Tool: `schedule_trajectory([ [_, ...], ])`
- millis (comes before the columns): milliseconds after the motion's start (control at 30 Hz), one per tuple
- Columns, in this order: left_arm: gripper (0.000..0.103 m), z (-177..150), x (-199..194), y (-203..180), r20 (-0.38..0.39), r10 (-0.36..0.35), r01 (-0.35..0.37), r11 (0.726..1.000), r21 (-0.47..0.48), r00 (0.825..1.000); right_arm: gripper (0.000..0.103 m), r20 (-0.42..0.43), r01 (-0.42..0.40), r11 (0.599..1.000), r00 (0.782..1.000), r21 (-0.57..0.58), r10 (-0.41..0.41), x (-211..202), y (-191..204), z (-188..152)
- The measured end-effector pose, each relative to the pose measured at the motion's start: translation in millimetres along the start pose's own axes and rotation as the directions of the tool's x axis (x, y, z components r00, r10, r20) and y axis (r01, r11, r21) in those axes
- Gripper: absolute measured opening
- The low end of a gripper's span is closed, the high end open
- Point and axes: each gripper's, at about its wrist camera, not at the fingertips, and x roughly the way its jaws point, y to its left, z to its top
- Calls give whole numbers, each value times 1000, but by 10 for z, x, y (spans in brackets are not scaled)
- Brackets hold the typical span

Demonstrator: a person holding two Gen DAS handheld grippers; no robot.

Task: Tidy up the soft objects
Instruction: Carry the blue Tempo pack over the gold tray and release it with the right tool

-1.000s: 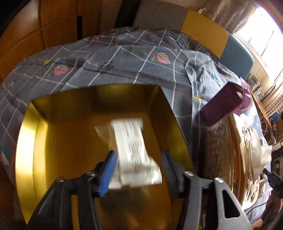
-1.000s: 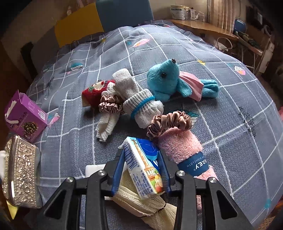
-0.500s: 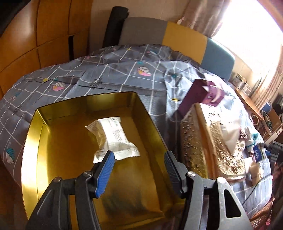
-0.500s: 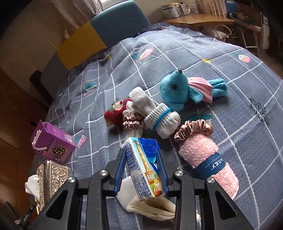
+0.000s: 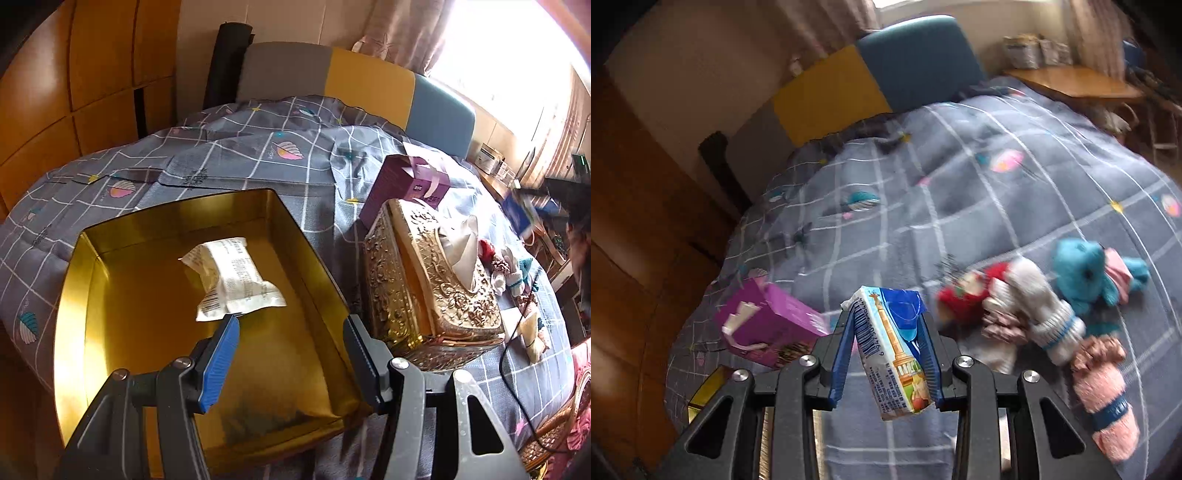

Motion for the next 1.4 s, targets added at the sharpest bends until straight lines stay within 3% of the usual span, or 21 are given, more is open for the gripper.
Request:
schedule_trajectory([
  [233,59,-22,-86,300,24,50,-48,997,-55,998,35,-41,-198,964,980,-176,193,116,1228,45],
  [333,59,-39,-113,486,28,91,-88,991,-102,995,35,-131,-314,902,949,-296,287,126,1827,-268],
  [433,59,-58,-133,681,29,126,-120,981,-151,992,35,-232,-393,829,917,-399,323,131,2297,-751],
  [567,59,-66,-174,851,39,152,-142,971,-195,988,35,-376,-481,751,867,-453,328,275,2694,-1432],
  [633,59,-72,-195,889,45,151,-139,969,-206,987,36,-422,-491,731,855,-474,300,375,2813,-1734],
  [767,59,-98,-230,912,58,159,-144,968,-204,986,41,-471,-470,730,852,-496,228,556,2879,-2124],
  [833,59,-107,-243,900,60,165,-149,967,-207,985,55,-488,-476,746,841,-466,232,585,2810,-2174],
  [967,59,-113,-259,824,69,186,-171,968,-183,980,59,-445,-460,751,861,-474,246,444,2673,-2198],
  [1033,59,-114,-276,792,75,186,-171,970,-171,980,62,-404,-438,752,880,-493,249,350,2635,-2187],
  [1233,59,-90,-323,662,91,166,-153,979,-134,982,65,-248,-324,759,944,-564,219,72,2468,-2112],
  [1400,59,-73,-377,548,102,144,-133,986,-104,984,71,-129,-230,781,973,-581,191,-155,2217,-1988],
])
